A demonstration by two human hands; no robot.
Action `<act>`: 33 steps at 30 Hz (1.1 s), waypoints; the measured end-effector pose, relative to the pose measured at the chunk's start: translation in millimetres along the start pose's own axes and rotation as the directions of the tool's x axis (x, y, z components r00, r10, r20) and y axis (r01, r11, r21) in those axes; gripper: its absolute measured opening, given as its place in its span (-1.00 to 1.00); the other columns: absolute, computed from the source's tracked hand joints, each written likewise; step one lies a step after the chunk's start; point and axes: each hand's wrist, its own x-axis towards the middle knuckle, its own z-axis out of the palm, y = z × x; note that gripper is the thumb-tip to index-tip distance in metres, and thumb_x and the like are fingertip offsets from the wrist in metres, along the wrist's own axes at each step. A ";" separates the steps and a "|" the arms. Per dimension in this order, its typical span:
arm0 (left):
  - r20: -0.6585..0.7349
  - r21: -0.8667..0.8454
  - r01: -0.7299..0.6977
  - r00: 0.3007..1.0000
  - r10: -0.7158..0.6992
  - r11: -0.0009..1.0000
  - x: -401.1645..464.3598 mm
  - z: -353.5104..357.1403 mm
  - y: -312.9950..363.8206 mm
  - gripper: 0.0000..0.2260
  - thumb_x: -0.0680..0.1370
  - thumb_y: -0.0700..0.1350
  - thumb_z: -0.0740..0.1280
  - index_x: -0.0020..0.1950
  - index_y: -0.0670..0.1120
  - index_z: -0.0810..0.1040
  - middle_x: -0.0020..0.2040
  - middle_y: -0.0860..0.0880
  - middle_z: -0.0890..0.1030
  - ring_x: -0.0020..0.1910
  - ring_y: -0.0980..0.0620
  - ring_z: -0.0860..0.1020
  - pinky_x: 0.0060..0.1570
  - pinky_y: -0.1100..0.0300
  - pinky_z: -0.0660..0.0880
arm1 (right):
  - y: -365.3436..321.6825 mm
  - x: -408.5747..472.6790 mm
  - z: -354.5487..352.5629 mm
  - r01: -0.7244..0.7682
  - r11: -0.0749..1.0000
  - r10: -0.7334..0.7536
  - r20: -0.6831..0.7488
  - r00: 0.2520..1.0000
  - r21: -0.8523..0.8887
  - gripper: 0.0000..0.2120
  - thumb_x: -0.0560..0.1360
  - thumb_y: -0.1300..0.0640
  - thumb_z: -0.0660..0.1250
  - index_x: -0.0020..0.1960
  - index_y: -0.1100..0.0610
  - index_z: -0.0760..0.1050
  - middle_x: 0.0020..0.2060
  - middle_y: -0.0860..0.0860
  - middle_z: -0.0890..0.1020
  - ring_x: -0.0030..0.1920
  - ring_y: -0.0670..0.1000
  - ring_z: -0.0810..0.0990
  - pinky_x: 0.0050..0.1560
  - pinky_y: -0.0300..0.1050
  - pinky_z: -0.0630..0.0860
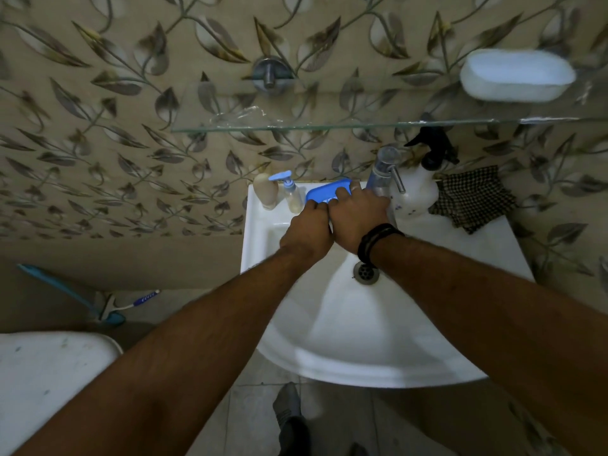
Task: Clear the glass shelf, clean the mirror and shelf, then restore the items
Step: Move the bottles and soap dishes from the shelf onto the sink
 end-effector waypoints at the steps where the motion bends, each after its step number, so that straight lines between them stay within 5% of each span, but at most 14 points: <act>1: -0.004 0.010 0.006 1.000 -0.006 1.000 -3.6 -1.6 2.1 -0.74 0.58 -0.16 0.20 0.26 -0.12 0.46 0.20 -0.14 0.47 0.05 -0.17 0.56 0.05 0.00 0.49 | -0.5 -5.9 -1.6 -0.001 1.000 0.001 0.007 1.000 0.015 -0.69 0.53 0.08 0.18 0.24 0.06 0.49 0.19 0.03 0.47 0.29 0.13 0.38 -0.08 0.12 0.39; 10: -0.091 0.066 -0.028 0.995 0.034 0.997 -52.0 -22.0 43.5 -0.80 0.58 -0.08 0.17 0.13 -0.12 0.46 0.11 -0.14 0.52 -0.03 -0.23 0.57 -0.16 0.08 0.37 | 17.3 -64.3 -29.8 -0.006 0.998 0.011 -0.072 0.997 0.068 -0.71 0.52 0.12 0.19 0.21 0.04 0.53 0.16 0.02 0.49 0.19 0.15 0.44 -0.11 0.11 0.34; 16: -0.161 0.136 -0.113 0.978 0.134 0.984 -72.5 -44.9 78.7 -0.75 0.60 0.01 0.18 0.19 -0.08 0.49 0.16 -0.09 0.52 0.07 -0.18 0.56 -0.04 -0.01 0.50 | 55.8 -97.9 -66.5 -0.028 0.997 0.041 -0.176 0.984 0.075 -0.68 0.43 0.10 0.28 0.19 0.02 0.52 0.14 -0.02 0.52 0.18 0.11 0.46 -0.14 0.08 0.31; 26: -0.318 0.231 -0.415 0.823 0.471 0.880 -52.9 -94.2 176.2 -0.74 0.59 0.01 0.22 0.16 -0.12 0.51 0.08 -0.15 0.57 -0.03 -0.23 0.56 -0.20 0.06 0.39 | 137.6 -109.3 -129.3 -0.146 0.987 0.161 -0.344 0.925 0.070 -0.72 0.49 0.01 0.21 0.17 0.04 0.48 0.12 0.05 0.54 0.17 0.17 0.48 -0.02 0.15 0.44; 33: -0.265 0.347 -0.373 0.841 0.471 0.860 -9.2 -116.4 222.2 -0.68 0.59 -0.01 0.19 0.28 -0.11 0.46 0.19 -0.12 0.50 0.09 -0.16 0.53 0.00 -0.13 0.54 | 192.3 -87.3 -154.3 -0.272 0.958 0.287 -0.301 0.909 0.091 -0.68 0.59 0.09 0.16 0.33 0.09 0.39 0.22 0.07 0.48 0.22 0.19 0.44 0.09 0.21 0.50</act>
